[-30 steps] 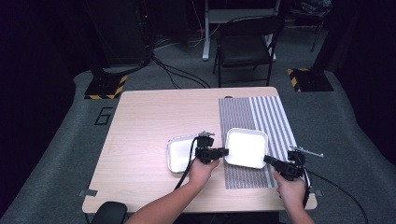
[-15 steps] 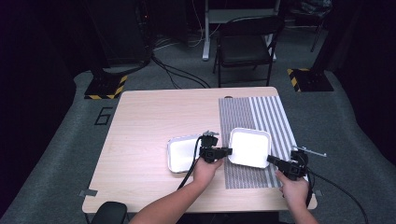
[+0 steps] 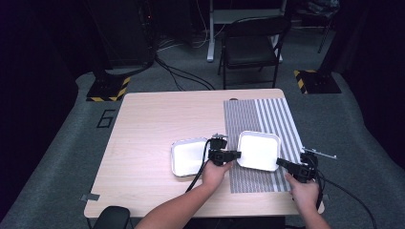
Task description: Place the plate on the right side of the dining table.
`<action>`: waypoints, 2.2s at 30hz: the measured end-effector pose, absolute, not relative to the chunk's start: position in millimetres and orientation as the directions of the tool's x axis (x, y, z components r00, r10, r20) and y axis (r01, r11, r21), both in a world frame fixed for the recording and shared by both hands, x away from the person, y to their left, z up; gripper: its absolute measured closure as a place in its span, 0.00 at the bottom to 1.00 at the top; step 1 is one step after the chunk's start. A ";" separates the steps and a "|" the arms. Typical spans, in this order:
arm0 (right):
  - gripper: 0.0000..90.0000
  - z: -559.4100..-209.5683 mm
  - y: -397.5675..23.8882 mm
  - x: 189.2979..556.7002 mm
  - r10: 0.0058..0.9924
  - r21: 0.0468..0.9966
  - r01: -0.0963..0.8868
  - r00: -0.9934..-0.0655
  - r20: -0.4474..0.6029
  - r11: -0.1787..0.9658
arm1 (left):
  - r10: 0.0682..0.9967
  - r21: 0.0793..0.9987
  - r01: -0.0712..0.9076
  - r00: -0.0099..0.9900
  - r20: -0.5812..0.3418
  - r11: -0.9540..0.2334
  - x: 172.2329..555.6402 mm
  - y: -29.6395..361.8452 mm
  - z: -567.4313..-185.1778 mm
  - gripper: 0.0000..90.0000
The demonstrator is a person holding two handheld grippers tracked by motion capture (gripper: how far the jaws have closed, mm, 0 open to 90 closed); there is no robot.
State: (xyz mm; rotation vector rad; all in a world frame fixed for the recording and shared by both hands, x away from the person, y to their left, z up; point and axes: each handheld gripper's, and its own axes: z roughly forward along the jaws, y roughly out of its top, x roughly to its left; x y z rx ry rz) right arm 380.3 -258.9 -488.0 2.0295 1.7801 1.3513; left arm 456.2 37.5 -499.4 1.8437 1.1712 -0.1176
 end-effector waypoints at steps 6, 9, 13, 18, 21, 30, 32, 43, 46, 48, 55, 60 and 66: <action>0.91 -491.4 -262.5 383.2 0.845 0.602 0.738 -0.082 0.529 -0.305 | 0.671 0.643 0.755 0.543 -0.505 -0.127 459.7 33.1 -503.4 0.85; 0.91 -493.4 -264.0 385.5 0.847 0.599 0.743 -0.083 0.525 -0.299 | 0.674 0.641 0.757 0.540 -0.505 -0.126 460.3 31.3 -504.7 0.85; 0.91 -496.9 -266.6 388.4 0.853 0.597 0.749 -0.085 0.515 -0.286 | 0.676 0.638 0.759 0.537 -0.505 -0.127 461.3 28.4 -506.5 0.85; 0.92 -498.2 -268.7 391.6 0.860 0.596 0.752 -0.078 0.504 -0.281 | 0.681 0.634 0.764 0.529 -0.506 -0.123 463.0 23.8 -508.6 0.85; 0.92 -498.6 -270.7 394.5 0.863 0.598 0.752 -0.079 0.499 -0.277 | 0.682 0.635 0.763 0.528 -0.506 -0.119 464.2 22.1 -509.5 0.85; 0.93 -503.5 -276.5 404.3 0.865 0.585 0.761 -0.066 0.497 -0.278 | 0.684 0.633 0.764 0.528 -0.503 -0.125 467.1 16.7 -509.9 0.84; 0.93 -504.3 -278.1 405.8 0.865 0.586 0.761 -0.066 0.497 -0.279 | 0.685 0.634 0.763 0.530 -0.500 -0.127 467.5 15.4 -509.6 0.84; 0.94 -501.9 -283.5 418.0 0.870 0.590 0.755 -0.055 0.490 -0.285 | 0.688 0.623 0.774 0.514 -0.513 -0.113 473.5 10.1 -512.3 0.84; 0.94 -501.0 -283.1 419.8 0.871 0.594 0.755 -0.064 0.487 -0.277 | 0.688 0.624 0.773 0.513 -0.512 -0.112 475.1 11.0 -512.7 0.84; 0.94 -501.8 -283.3 421.3 0.871 0.594 0.755 -0.064 0.487 -0.277 | 0.690 0.623 0.775 0.508 -0.516 -0.105 475.6 10.5 -512.9 0.84; 0.94 -504.3 -285.7 427.3 0.876 0.585 0.762 -0.048 0.480 -0.278 | 0.693 0.620 0.776 0.508 -0.512 -0.111 475.8 6.7 -513.8 0.83; 0.95 -502.7 -286.0 431.8 0.886 0.588 0.765 -0.048 0.461 -0.264 | 0.695 0.616 0.779 0.507 -0.510 -0.116 476.5 4.4 -515.3 0.83; 0.95 -503.6 -287.4 434.7 0.895 0.591 0.766 -0.049 0.444 -0.252 | 0.694 0.614 0.780 0.507 -0.512 -0.117 476.8 2.7 -516.2 0.82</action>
